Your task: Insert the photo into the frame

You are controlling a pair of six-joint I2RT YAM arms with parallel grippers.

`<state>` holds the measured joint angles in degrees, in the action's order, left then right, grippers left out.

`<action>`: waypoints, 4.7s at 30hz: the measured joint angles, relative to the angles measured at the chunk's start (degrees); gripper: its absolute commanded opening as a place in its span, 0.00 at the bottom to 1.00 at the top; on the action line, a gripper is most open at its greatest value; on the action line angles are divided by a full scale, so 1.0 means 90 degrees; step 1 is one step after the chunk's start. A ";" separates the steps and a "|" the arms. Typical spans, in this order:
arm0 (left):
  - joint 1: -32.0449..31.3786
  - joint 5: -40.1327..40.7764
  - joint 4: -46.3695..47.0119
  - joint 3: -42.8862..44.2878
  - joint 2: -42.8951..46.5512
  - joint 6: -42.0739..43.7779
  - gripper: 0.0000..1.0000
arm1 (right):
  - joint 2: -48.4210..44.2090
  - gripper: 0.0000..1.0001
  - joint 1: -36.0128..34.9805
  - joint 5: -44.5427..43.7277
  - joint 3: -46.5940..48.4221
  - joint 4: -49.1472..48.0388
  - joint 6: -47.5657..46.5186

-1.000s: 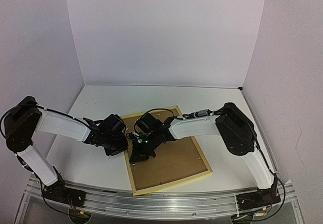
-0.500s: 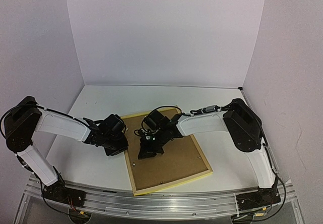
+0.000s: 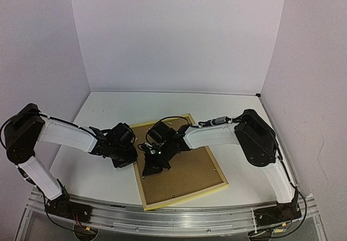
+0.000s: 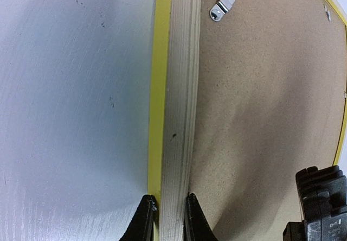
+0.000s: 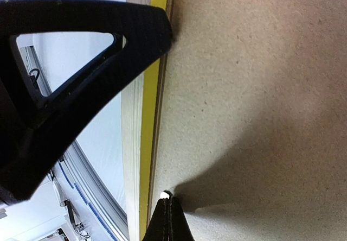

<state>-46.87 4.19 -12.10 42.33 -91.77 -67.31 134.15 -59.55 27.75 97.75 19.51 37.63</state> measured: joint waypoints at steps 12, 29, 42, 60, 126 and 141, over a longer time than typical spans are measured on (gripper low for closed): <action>0.0000 0.0005 -0.0013 0.0000 0.0008 -0.0008 0.00 | 0.0205 0.00 0.0050 0.0477 0.0130 -0.0133 -0.0325; 0.0005 0.0063 -0.0150 -0.0032 0.0082 -0.0162 0.00 | 0.0322 0.04 0.0060 0.1131 -0.0035 -0.0592 -0.1684; 0.0026 0.0112 -0.0271 -0.0361 0.0480 -0.0564 0.39 | -0.1275 0.66 0.0032 -0.1187 -0.0340 0.0299 -0.0801; 0.1376 0.0402 -0.1971 0.3158 -0.0017 0.2570 1.00 | -0.6084 0.78 0.1154 -0.2630 -0.6295 0.0653 0.1911; 0.0879 -0.0466 -0.0605 -0.0427 0.0665 0.2137 0.00 | -0.2757 0.43 0.3495 -0.3234 -0.0783 0.1813 -0.1223; 0.0879 -0.0469 -0.0596 -0.0427 0.0658 0.2072 0.00 | -0.0168 0.08 0.0221 0.0619 0.0586 0.1739 -0.1560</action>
<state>-38.96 -0.03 -17.46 38.48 -85.84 -48.67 132.64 -57.56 33.32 103.02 35.16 23.59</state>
